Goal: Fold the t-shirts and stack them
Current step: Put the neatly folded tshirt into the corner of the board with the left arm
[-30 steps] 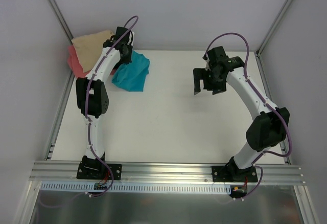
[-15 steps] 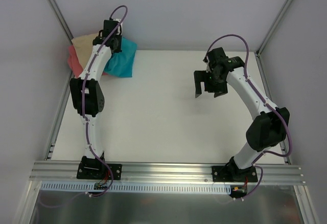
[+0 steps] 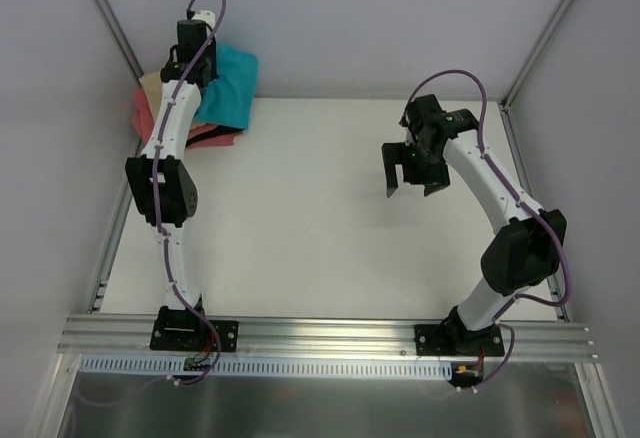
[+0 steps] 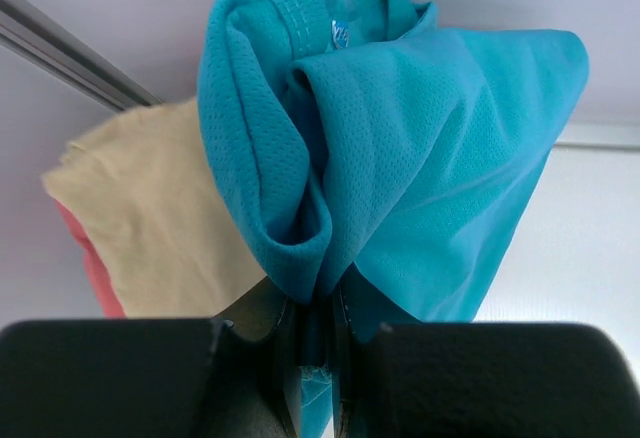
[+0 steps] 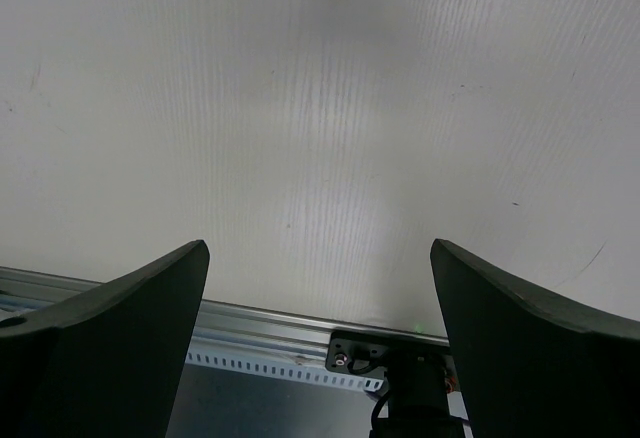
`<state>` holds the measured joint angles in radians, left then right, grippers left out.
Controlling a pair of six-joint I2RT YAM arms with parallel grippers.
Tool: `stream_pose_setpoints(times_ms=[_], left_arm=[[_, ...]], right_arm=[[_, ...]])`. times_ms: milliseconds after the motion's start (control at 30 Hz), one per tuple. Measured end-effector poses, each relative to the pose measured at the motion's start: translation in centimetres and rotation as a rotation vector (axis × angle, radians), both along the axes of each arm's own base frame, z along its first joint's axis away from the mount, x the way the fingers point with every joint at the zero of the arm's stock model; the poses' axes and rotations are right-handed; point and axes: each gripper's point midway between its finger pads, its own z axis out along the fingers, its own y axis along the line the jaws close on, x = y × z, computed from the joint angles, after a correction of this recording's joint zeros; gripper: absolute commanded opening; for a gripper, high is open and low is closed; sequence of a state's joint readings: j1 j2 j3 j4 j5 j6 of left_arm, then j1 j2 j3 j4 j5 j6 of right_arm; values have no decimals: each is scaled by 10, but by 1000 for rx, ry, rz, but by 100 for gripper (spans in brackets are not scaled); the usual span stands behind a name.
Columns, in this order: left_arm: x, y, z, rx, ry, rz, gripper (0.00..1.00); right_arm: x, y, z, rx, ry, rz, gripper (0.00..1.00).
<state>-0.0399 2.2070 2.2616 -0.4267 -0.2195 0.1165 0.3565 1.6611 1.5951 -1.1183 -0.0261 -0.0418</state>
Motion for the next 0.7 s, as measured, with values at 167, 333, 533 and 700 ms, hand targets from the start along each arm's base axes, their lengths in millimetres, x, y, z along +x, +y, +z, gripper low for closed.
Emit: stream_pose_setpoints(times_ms=[167, 333, 533, 700], left_arm=[[6, 23, 23, -2, -69, 38, 0], [3, 56, 23, -3, -70, 93, 0], [-1, 89, 22, -17, -73, 150, 0], [0, 104, 14, -52, -71, 164, 0]], right_arm=[[4, 1, 6, -2, -6, 0, 99], [10, 3, 8, -6, 0, 2, 99], [16, 7, 9, -29, 12, 11, 99], [25, 15, 13, -40, 3, 26, 99]])
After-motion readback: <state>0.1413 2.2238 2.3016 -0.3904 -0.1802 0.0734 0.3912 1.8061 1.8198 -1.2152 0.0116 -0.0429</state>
